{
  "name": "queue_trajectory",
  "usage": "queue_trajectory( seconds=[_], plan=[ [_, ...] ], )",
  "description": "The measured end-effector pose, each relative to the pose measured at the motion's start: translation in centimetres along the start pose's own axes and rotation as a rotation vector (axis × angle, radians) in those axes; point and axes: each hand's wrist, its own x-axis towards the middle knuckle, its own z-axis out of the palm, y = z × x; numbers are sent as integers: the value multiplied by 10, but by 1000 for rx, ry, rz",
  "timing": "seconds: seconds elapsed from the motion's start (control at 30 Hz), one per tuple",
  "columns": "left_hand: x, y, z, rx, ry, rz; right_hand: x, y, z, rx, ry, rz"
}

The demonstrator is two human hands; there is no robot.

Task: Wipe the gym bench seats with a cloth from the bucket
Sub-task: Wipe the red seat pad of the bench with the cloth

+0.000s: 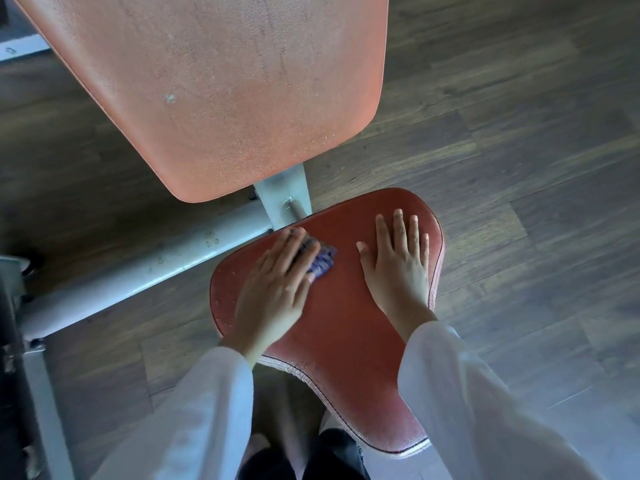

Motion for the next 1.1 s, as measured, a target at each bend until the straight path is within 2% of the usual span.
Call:
queue_trajectory(
  seconds=[0.13, 0.2, 0.27, 0.37, 0.43, 0.5, 0.6, 0.63, 0.7, 0.83, 0.9, 0.97, 1.07, 1.1],
  plan=[
    [23, -20, -3, -96, -36, -329, 0, -1, 1, 5, 12, 1],
    [23, -13, -4, -75, -13, -355, -1, -1, 2, 3, 15, 2],
    [11, 0, -5, -34, 17, -226, -1, -2, 3, 8, 28, 5],
    [-21, 10, -4, -55, 2, 84, -2, -3, 3, 15, 38, 4],
    [-26, -5, -6, -47, -11, 161, -2, -3, 2, 12, 19, 12],
    [-22, -24, -8, -10, 26, 58, -4, -5, 2, 14, 13, 26],
    [-11, -41, -11, -98, 43, -264, -9, -9, 3, 18, 21, 51],
    [-11, -39, -11, -105, 40, -307, -12, -11, 4, 17, 19, 61],
    [-19, -29, -9, -53, 61, -221, -19, -14, 5, 0, -1, 79],
    [-51, -20, -12, -49, -18, 205, -33, -23, 5, 1, -18, 91],
    [-53, -34, -15, -46, -30, 284, -40, -26, 5, 1, -22, 95],
    [-46, -50, -13, -52, 16, 165, -46, -29, 5, -3, -27, 97],
    [-34, -64, -9, -191, 87, -216, -55, -31, 5, -9, -26, 95],
    [-34, -64, -8, -209, 104, -265, -59, -32, 5, -9, -23, 96]
  ],
)
